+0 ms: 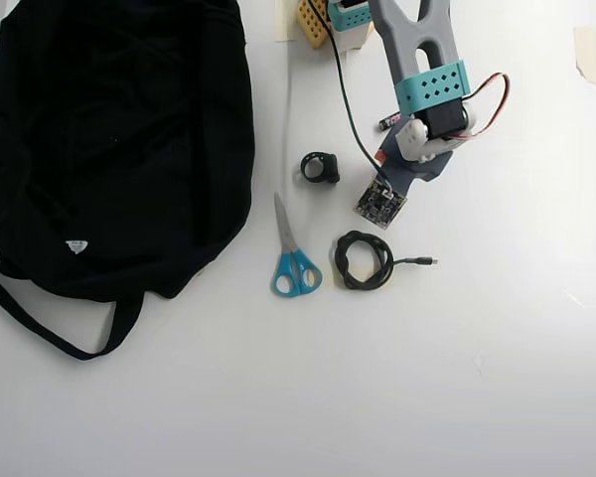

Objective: Put the green marker into the black bag

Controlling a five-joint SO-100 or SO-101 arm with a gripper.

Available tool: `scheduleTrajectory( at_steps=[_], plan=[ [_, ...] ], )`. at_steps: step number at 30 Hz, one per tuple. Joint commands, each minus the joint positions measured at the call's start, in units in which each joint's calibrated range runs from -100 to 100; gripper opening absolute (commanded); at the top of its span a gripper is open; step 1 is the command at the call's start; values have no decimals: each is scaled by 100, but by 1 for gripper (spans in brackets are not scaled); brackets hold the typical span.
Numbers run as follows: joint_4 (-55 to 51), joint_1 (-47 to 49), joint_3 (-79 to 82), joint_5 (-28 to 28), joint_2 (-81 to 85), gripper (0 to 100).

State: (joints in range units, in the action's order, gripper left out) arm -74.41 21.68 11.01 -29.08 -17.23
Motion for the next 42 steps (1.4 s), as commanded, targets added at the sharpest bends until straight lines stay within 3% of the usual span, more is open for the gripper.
scheduleTrajectory(
  at_steps=[1,22,42],
  plan=[
    [8,-6,-238,40,237,2],
    [-113,39,-229,213,893,2],
    [-983,-462,-220,1802,951,2]
  ],
)
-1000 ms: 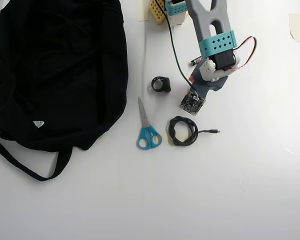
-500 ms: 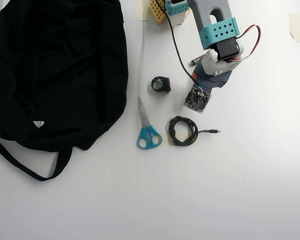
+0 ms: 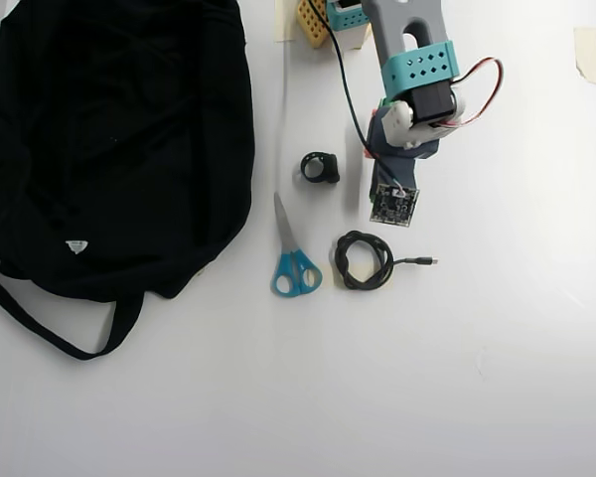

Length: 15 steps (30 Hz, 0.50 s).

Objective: Put the green marker into the black bag

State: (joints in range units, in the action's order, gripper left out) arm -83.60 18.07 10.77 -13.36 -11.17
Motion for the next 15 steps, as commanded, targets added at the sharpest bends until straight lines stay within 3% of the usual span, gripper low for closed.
scheduleTrajectory(
  at_steps=[1,15],
  plan=[
    [-64,-155,-206,292,345,2],
    [-400,-626,-89,623,1656,2]
  ],
)
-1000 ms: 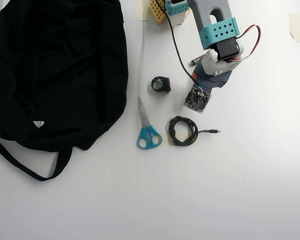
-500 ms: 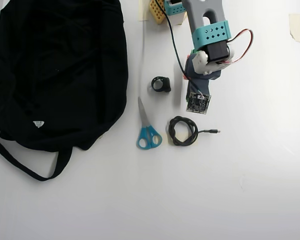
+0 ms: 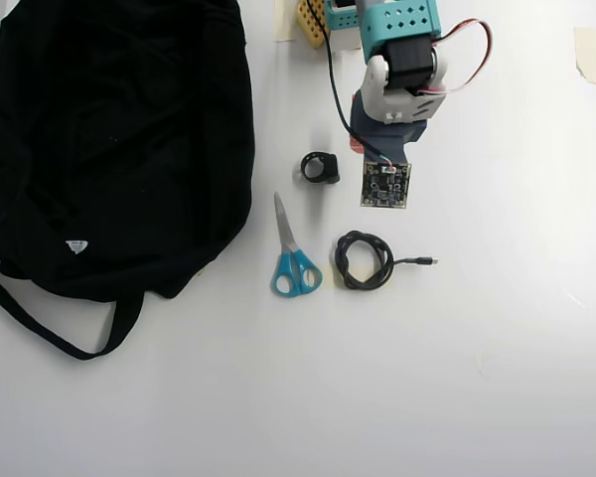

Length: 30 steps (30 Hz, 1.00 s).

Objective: Put the green marker into the black bag

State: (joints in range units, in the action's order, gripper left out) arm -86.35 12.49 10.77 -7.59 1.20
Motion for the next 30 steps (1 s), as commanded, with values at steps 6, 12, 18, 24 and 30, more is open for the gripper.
scheduleTrajectory(
  at_steps=[6,12,18,24,30],
  plan=[
    [-375,-367,-89,46,568,2],
    [-427,-890,-89,46,925,2],
    [-383,-1803,-89,31,1216,2],
    [-340,-2715,-179,31,1216,2],
    [13,-3628,-188,-1,1216,2]
  ],
)
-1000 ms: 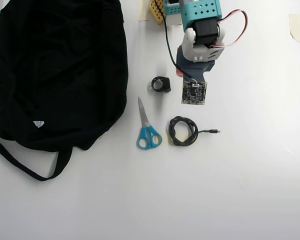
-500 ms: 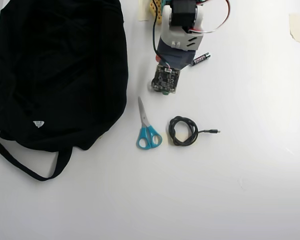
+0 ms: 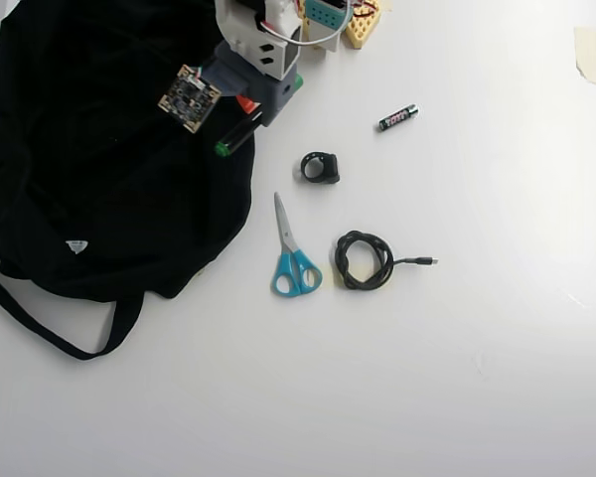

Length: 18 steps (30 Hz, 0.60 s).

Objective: Put the green marker into the black bag

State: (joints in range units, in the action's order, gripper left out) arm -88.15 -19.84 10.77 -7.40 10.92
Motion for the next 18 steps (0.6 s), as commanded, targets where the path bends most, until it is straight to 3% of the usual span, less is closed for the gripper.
scheduleTrajectory(
  at_steps=[1,7,14,18],
  plan=[
    [279,-552,-188,-20,244,2],
    [822,-1644,-188,16,136,2],
    [2183,-3543,-241,-31,-212,2],
    [2424,-3529,-1041,-47,-1606,2]
  ],
)
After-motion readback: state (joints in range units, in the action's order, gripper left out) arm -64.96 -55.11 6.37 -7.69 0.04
